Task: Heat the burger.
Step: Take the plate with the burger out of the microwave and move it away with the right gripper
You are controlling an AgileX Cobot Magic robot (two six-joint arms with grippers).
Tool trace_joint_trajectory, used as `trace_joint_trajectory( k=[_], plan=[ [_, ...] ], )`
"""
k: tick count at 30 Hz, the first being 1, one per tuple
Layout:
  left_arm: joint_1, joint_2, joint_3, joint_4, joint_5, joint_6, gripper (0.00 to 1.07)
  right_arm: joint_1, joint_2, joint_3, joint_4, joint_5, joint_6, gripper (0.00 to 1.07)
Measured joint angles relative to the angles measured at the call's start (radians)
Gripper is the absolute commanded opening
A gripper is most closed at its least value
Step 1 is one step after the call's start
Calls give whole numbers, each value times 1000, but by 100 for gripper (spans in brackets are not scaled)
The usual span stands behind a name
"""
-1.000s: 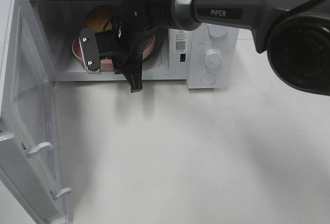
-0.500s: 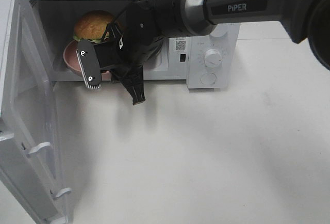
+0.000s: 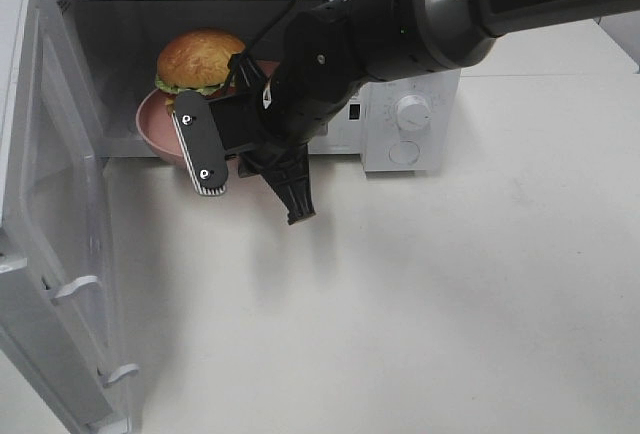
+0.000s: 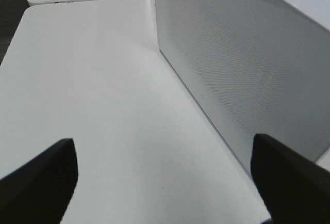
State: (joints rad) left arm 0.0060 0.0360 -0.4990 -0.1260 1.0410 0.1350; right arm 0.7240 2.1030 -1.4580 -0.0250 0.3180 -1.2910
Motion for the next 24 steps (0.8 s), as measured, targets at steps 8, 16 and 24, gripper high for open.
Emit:
trace_joint_trajectory(
  k=[8, 16, 24],
  plan=[
    [0, 0, 0, 0, 0, 0, 84, 5, -127, 189, -11, -64, 0, 0],
    [0, 0, 0, 0, 0, 0, 84, 9, -265, 345, -22, -92, -1, 0],
    [0, 0, 0, 0, 0, 0, 84, 16, -392, 478, -22, -92, 0, 0]
  ],
)
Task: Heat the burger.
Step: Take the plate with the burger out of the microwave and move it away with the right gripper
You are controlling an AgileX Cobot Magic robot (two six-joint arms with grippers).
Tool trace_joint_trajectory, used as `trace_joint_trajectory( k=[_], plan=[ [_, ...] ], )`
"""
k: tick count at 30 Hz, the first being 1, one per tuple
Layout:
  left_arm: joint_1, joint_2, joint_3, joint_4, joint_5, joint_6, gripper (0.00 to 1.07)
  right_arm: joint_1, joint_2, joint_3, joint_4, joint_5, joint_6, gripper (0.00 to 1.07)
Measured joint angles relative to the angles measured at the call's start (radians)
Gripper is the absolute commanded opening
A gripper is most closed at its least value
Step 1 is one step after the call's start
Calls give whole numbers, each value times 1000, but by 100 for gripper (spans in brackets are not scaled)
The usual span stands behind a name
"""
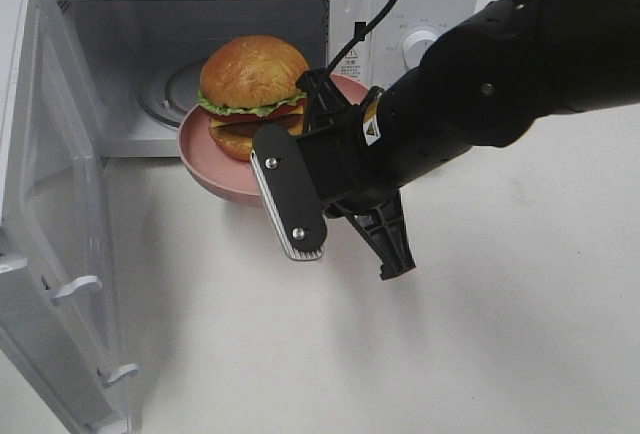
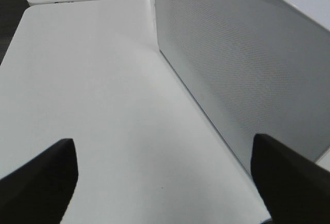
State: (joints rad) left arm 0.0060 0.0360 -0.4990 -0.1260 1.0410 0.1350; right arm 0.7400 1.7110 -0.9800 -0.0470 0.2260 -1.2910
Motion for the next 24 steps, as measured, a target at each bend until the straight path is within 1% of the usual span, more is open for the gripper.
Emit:
trace_joint_trajectory(
  k=[3, 7, 10, 14, 19, 20, 21, 22, 24],
  plan=[
    [0, 0, 0, 0, 0, 0, 84, 15, -64, 59, -3, 0, 0, 0],
    [0, 0, 0, 0, 0, 0, 84, 31, -107, 94, -5, 3, 0, 0],
    [0, 0, 0, 0, 0, 0, 84, 56, -168, 148, -5, 9, 13, 0],
    [0, 0, 0, 0, 0, 0, 84, 67, -216, 178, -5, 22, 37, 0],
    [0, 0, 0, 0, 0, 0, 84, 74, -320, 247, -16, 88, 79, 0],
    [0, 0, 0, 0, 0, 0, 84, 74, -320, 247, -16, 88, 79, 0],
    [0, 0, 0, 0, 0, 0, 84, 74, -357, 271, -21, 114, 91, 0],
    [0, 0, 0, 0, 0, 0, 84, 74, -357, 271, -21, 114, 91, 0],
    [0, 0, 0, 0, 0, 0, 84, 74, -418, 312, -23, 146, 107, 0]
  ],
)
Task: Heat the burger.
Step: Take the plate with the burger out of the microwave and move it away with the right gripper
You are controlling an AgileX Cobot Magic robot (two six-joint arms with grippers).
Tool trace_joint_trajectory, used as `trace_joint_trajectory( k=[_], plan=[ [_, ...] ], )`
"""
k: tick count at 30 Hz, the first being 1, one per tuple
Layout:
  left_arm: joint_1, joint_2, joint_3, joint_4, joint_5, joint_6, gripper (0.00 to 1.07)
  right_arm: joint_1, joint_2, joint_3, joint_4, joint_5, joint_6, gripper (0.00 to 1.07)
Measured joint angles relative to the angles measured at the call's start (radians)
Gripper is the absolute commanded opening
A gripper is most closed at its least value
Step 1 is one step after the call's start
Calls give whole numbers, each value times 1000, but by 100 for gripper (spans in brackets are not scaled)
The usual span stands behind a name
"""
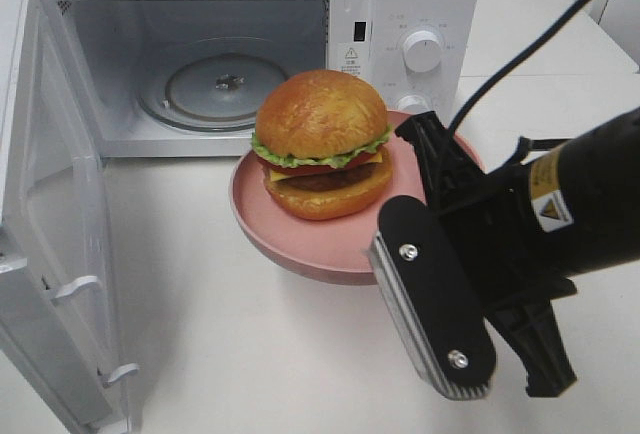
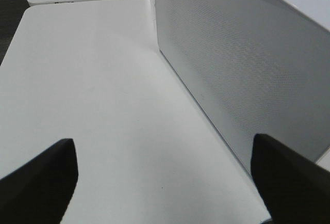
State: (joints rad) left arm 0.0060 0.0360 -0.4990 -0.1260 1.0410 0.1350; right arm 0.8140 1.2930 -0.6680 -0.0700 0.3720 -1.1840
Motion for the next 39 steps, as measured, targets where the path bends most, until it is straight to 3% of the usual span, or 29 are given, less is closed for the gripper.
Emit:
trace_joint_trajectory(
  k=[11, 19, 22, 26, 34, 39],
  plan=[
    [0, 0, 0, 0, 0, 0, 84, 0, -270, 125, -96, 140, 152, 0],
    [0, 0, 0, 0, 0, 0, 84, 0, -395, 149, -192, 277, 343, 0],
    [0, 0, 0, 0, 0, 0, 84, 0, -405, 149, -214, 299, 379, 0],
    [0, 0, 0, 0, 0, 0, 84, 0, -427, 149, -362, 407, 629, 0],
    [0, 0, 0, 0, 0, 0, 84, 0, -427, 149, -523, 497, 951, 0],
    [0, 0, 0, 0, 0, 0, 84, 0, -427, 149, -553, 518, 1051, 0]
  ],
)
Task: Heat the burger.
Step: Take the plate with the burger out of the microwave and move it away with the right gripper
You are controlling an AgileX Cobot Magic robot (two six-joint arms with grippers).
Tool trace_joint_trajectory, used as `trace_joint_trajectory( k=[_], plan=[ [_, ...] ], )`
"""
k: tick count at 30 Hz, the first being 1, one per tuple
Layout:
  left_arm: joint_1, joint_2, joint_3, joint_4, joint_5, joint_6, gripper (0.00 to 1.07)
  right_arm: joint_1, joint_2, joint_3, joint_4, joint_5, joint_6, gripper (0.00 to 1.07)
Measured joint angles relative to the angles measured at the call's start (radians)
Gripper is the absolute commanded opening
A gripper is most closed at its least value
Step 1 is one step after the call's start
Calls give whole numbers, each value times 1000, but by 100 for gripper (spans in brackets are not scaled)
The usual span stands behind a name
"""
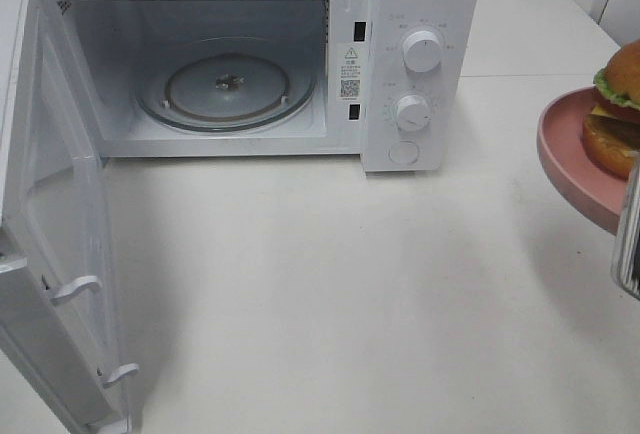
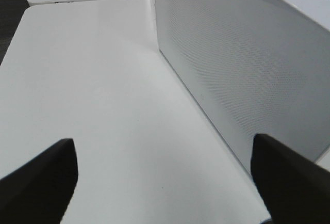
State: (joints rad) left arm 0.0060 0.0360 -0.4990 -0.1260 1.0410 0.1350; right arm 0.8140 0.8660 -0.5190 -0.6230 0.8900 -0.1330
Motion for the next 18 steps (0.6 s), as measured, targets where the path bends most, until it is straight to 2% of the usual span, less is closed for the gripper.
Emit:
trace_joint_trajectory(
  k=[9, 15, 18],
  plan=[
    [0, 0, 0, 0, 0, 0, 84, 0, 0, 0, -52, 84, 99, 0],
    [0, 0, 0, 0, 0, 0, 84, 0, 12, 0, -109, 153, 259, 0],
    [0, 0, 0, 0, 0, 0, 84, 0, 73, 0, -125, 181, 391, 0]
  ],
)
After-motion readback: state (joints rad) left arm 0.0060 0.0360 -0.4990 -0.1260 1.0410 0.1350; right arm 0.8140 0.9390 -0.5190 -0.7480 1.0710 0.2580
